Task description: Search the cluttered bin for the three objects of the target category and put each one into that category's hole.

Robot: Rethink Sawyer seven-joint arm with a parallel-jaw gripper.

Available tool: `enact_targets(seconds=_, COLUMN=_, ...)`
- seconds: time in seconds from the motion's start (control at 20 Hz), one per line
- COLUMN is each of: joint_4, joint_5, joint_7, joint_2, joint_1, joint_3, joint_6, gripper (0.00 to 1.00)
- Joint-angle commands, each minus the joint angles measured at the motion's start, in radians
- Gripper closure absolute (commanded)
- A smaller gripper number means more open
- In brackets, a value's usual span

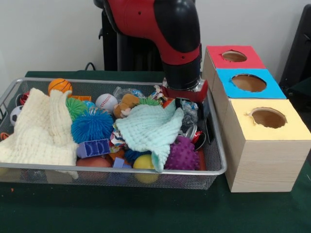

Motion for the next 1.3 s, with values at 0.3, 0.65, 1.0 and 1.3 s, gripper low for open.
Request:
enact_targets(seconds=0.3, joint_4=-0.008, joint_5=-0.037, joint_7=0.015, joint_2=0.14, joint_1=-0.044, joint_3=0.264, joint_6=0.232, gripper=0.0)
enact_targets(seconds=0.65, joint_4=-0.002, joint_5=-0.071, joint_7=-0.02, joint_2=0.178, joint_1=-0.1, joint_3=0.339, joint_6=0.182, gripper=1.0)
enact_targets(seconds=1.0, joint_4=-0.017, joint_5=-0.103, joint_7=0.015, joint_2=0.158, joint_1=-0.097, joint_3=0.329, joint_6=0.173, gripper=1.0)
enact_targets(seconds=1.3, joint_4=0.049, joint_5=-0.193, joint_7=0.006, joint_2=0.116, joint_1=-0.189, joint_3=0.404, joint_6=-0.008, gripper=1.0)
